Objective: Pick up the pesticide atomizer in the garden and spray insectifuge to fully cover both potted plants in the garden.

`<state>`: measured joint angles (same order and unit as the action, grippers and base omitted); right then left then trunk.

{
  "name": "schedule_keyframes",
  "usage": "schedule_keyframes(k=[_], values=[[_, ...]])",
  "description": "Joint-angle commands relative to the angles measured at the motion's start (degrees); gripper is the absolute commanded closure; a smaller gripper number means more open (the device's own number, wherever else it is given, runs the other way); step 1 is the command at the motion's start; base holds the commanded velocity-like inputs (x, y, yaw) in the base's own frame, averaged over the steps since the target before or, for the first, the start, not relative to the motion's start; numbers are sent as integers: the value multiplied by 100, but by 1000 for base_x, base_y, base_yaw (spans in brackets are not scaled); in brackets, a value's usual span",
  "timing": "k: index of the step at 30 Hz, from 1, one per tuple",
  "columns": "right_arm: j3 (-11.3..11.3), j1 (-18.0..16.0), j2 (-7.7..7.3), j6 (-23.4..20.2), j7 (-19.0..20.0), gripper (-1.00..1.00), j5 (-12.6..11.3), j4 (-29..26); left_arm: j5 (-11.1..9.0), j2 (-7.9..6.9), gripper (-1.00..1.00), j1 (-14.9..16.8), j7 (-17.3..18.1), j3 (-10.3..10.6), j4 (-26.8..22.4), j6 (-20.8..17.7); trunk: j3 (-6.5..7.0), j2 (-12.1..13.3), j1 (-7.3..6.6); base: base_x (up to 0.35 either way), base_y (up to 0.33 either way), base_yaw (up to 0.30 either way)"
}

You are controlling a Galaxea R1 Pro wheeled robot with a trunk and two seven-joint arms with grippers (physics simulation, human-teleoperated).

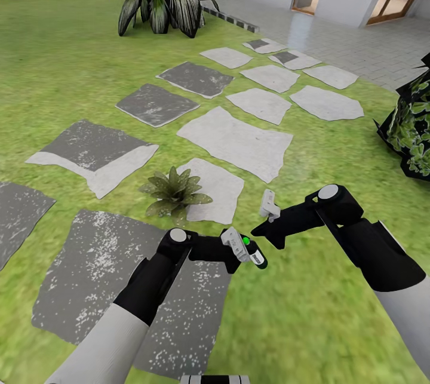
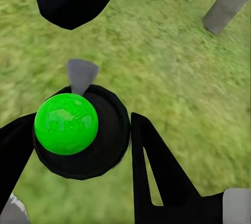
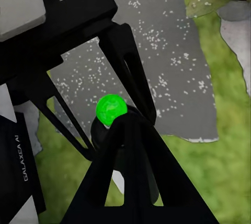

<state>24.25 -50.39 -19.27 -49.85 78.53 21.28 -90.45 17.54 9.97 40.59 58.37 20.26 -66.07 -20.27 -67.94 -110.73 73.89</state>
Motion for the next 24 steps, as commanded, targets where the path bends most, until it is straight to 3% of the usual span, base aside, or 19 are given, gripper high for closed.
schedule_keyframes(k=[1, 15, 19, 24], values=[[5, -6, 0, -43, 48, 100, 51, -8, 15, 3, 100, 2, 28, -5, -8, -57, -4, -2, -1, 0, 0, 0], [9, -6, 11, -43, 39, 100, 51, -8, -9, 3, 100, 2, -1, -4, 6, -17, -4, -2, -1, 0, 0, 0], [9, -6, 11, -43, 39, 100, 51, -8, -210, 3, 100, 2, -12, -4, 6, -7, -4, -2, -1, 0, 0, 0], [9, -6, 11, -43, 39, 100, 51, -8, -284, 3, 100, 2, -25, -4, 6, -4, -4, -2, -1, 0, 0, 0]])
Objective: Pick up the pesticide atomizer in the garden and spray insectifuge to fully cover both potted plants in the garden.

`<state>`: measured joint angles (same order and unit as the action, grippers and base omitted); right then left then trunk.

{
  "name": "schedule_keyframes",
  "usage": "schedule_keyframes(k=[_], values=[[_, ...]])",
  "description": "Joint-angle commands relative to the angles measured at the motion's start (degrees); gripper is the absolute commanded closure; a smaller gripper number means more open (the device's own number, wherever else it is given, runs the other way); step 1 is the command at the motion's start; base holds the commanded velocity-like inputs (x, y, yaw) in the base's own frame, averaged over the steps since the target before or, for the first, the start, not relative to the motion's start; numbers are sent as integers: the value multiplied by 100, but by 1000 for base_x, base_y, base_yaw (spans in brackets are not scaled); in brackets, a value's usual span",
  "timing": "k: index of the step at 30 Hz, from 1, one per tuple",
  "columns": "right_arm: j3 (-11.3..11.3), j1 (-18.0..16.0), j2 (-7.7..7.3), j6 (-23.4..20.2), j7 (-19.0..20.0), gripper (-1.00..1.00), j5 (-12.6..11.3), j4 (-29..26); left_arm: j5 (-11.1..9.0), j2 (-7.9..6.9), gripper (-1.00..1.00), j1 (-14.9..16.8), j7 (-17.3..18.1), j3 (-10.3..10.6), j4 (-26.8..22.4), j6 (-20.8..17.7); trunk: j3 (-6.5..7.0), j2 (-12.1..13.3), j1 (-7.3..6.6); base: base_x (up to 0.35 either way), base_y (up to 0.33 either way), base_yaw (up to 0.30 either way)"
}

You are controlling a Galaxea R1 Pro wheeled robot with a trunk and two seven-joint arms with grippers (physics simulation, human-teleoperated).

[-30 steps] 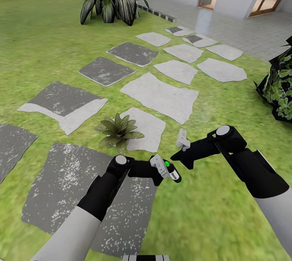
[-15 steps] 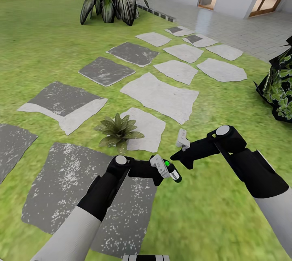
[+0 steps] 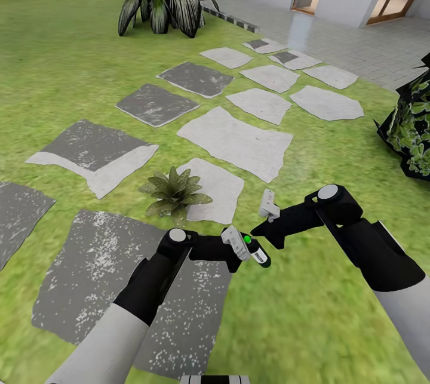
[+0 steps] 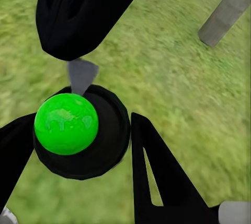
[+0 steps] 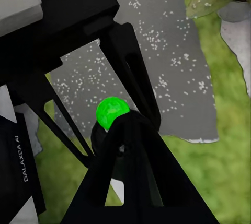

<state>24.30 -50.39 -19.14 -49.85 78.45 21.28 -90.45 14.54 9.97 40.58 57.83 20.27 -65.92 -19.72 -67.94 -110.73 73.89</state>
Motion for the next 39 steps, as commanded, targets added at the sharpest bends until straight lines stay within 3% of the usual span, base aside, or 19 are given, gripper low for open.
schedule_keyframes(k=[1, 23, 30, 34, 36, 39], values=[[5, -6, -2, -42, 48, 100, 51, -8, 9, 3, 100, 2, 28, -5, -9, -58, -4, -2, -1, 0, 0, 0], [13, -6, 112, -42, 48, 100, 58, -8, -111, 3, 100, 2, -76, -10, 45, -25, -4, -2, -1, 0, 0, 0], [5, 4, 50, -4, 63, 100, 60, -9, 122, 3, 100, 6, -107, -78, 110, -42, -4, -2, -1, 0, 0, 0], [-16, 42, -81, 60, 68, 100, 89, -11, 539, -241, 100, 1, -215, -110, 201, -86, -4, -2, -1, 0, 0, 0], [-20, 82, -340, 167, 70, 100, 108, -12, 702, -616, 100, -11, -397, -123, 346, -121, -4, -2, -1, 0, 0, 0], [-30, 146, -555, 224, 74, 100, 103, -13, 737, -884, 100, -28, -491, -126, 431, -132, -4, -2, -1, 0, 0, 0]])
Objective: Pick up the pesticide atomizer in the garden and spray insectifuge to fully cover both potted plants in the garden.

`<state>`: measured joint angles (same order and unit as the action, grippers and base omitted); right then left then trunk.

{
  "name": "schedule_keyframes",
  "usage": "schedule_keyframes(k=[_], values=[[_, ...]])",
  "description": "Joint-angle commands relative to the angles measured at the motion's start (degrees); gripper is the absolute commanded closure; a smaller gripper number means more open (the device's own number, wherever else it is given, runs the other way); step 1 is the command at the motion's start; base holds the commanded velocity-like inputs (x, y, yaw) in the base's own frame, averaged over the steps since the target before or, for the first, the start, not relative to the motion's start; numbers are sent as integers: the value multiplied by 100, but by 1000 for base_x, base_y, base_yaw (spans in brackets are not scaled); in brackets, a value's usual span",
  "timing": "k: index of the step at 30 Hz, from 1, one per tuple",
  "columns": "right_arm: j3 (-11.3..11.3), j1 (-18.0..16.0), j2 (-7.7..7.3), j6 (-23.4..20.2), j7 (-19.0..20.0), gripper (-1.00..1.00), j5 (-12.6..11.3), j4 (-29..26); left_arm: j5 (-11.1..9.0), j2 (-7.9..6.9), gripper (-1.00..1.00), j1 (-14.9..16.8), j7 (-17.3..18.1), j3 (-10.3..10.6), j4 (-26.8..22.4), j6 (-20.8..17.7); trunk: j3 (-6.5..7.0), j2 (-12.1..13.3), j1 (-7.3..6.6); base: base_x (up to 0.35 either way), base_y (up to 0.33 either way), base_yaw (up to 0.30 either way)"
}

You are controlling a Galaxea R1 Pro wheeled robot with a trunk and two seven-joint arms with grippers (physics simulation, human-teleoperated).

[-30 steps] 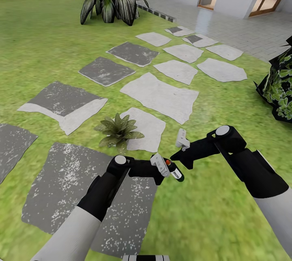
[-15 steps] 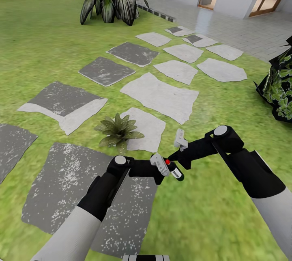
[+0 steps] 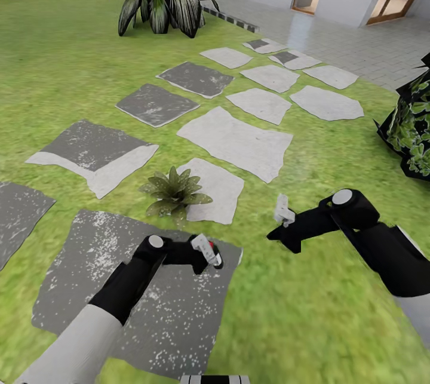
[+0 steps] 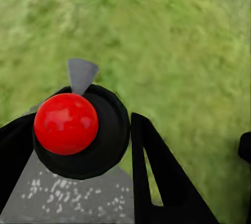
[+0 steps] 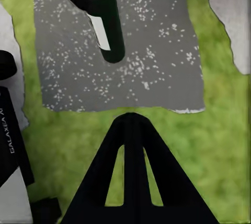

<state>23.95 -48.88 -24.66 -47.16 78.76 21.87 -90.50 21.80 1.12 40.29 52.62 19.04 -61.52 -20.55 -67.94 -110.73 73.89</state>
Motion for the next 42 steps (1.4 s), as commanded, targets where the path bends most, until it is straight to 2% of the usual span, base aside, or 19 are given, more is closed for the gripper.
schedule_keyframes(k=[1, 3, 4, 5, 7, 8, 9, 10, 12, 16, 19, 21, 23, 25, 26, 28, 31, 35, 42], values=[[-26, 42, -107, -30, 40, 100, 41, -6, 19, -131, 100, -11, 4, -21, 21, -58, -4, -2, -1, 0, 0, 0], [-210, 160, -233, -18, 37, 100, 39, -4, 28, -294, 100, -50, -18, -156, 54, -132, -4, -2, -1, 0, 0, 0], [-461, 270, -298, -13, 38, 100, 38, -3, 35, -373, 100, -113, -27, -299, 66, -217, -4, -2, -1, 0, 0, 0], [-807, 413, -360, -10, 40, 100, 42, -3, 41, -438, 100, -190, -34, -446, 71, -290, -4, -2, -1, 0, 0, 0], [-1843, 898, -513, -6, 39, 100, 61, -3, 51, -552, 100, -409, -145, -746, 69, -413, -4, -2, -1, 0, 0, 0], [-2059, 1012, -534, -6, 36, 100, 65, -4, 51, -582, 100, -459, -189, -800, 64, -447, -4, -2, -1, 0, 0, 0], [-2722, 1388, -576, 5, 24, 100, 72, -3, 48, -653, 100, -608, -373, -951, 44, -582, -4, -2, -1, 0, 0, 0], [-3386, 1777, -595, 114, -26, -100, 81, 0, 46, -689, 100, -752, -579, -1093, 16, -720, -4, -2, -1, 0, 0, 0], [-3937, 2171, -571, 377, -166, -100, 81, 0, 45, -708, 100, -882, -721, -1241, -13, -822, -4, -2, -1, 0, 0, 0], [-4618, 2703, -392, 655, -963, -100, 50, 83, 34, -715, 100, -1109, -842, -1679, -40, -896, -4, -2, -1, 0, 0, 0], [-5151, 2946, 209, 764, -2497, -100, 40, 405, 28, -681, 100, -1323, -880, -2268, -50, -879, -4, -2, -1, 0, 0, 0], [-5332, 2987, 464, 849, -3302, -100, 24, 527, 27, -667, 100, -1378, -984, -2511, -51, -890, -4, -2, -1, 0, 0, 0], [-5401, 2999, 623, 899, -3701, -100, 8, 572, 25, -637, 100, -1397, -1129, -2636, -52, -909, -4, -2, -1, 0, 0, 0], [-5469, 3002, 902, 951, -4134, -100, -5, 607, 15, -490, 100, -1368, -1539, -2780, -54, -1088, -4, -2, -1, 0, 0, 0], [-5474, 3001, 965, 953, -4195, -100, -7, 596, 10, -448, 100, -1340, -1648, -2801, -56, -1172, -4, -2, -1, 0, 0, 0], [-5490, 2983, 1274, 939, -4359, -100, -10, 456, -12, -294, 100, -1037, -2037, -2849, -76, -1556, -4, -2, -1, 0, 0, 0], [-5497, 2973, 1596, 823, -4418, -100, -3, 110, -4, -188, 100, -655, -2189, -2878, -78, -2046, -4, -2, -1, 0, 0, 0], [-5487, 2971, 1735, 578, -4434, -100, 29, -27, -12, -153, 100, -529, -2232, -2885, -77, -2558, -4, -2, -1, 0, 0, 0], [-5484, 2972, 1761, 527, -4416, -100, 30, -53, -38, -30, 100, -507, -2234, -2871, -8, -2778, -4, -2, -1, 0, 0, 0]])
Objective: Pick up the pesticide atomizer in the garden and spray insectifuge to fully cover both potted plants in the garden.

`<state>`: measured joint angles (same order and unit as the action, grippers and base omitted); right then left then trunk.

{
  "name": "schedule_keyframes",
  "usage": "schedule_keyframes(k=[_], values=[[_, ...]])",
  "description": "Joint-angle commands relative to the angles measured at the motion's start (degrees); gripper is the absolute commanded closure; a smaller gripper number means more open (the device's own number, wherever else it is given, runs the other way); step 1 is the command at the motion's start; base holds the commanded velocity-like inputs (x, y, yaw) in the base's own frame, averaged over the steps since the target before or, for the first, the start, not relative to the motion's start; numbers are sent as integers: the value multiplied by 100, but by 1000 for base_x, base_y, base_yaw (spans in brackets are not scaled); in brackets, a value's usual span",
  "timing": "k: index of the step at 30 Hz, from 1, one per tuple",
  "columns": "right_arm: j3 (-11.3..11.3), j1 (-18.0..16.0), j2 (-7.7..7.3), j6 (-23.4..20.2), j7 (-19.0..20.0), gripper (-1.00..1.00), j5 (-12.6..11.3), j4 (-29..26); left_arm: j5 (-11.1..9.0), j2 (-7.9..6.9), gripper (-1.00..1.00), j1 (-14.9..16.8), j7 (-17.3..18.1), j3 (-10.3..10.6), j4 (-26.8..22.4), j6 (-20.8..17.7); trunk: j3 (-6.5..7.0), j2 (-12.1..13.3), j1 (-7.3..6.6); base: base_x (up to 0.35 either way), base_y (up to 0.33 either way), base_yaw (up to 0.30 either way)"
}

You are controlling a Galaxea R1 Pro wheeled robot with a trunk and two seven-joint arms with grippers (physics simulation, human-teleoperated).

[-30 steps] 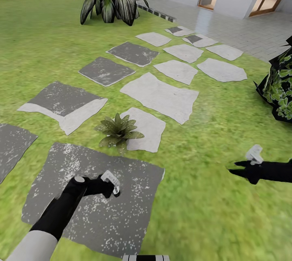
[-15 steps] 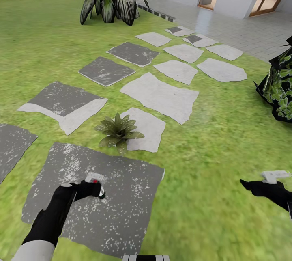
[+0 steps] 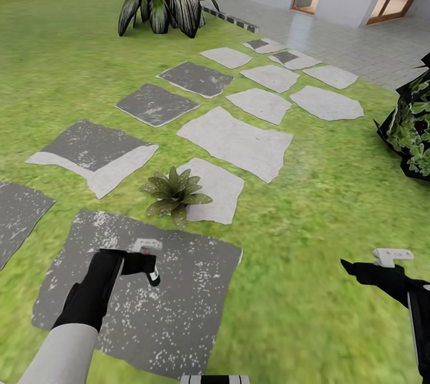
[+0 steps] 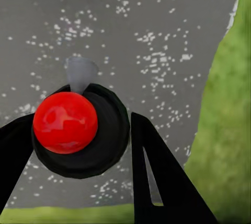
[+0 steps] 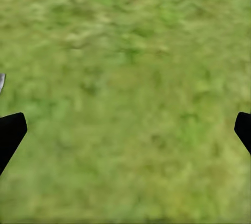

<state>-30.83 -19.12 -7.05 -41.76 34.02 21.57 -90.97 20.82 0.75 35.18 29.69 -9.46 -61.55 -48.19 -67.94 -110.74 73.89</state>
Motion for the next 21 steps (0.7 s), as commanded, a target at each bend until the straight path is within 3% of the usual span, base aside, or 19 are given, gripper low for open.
schedule_keyframes(k=[1, 11, 17, 21], values=[[-1, -4, 1, -14, 59, -100, 61, -7, 58, 12, 100, 2, 54, -17, 0, -21, -4, -2, -1, 0, 0, 0], [-73, -4, -16, -25, 61, -100, 54, -8, 63, 13, 100, -15, 60, -33, 11, -64, -4, -2, -1, 0, 0, 0], [-648, -10, -9, -116, 73, -100, 16, -8, 55, 19, 100, -25, 74, -23, 6, -62, -4, -2, -1, -29, 14, 0], [-734, -11, -1, -183, 89, -100, 11, -8, 51, 23, 100, -27, 79, -15, -3, -69, -4, -2, -1, -183, 127, 0]])
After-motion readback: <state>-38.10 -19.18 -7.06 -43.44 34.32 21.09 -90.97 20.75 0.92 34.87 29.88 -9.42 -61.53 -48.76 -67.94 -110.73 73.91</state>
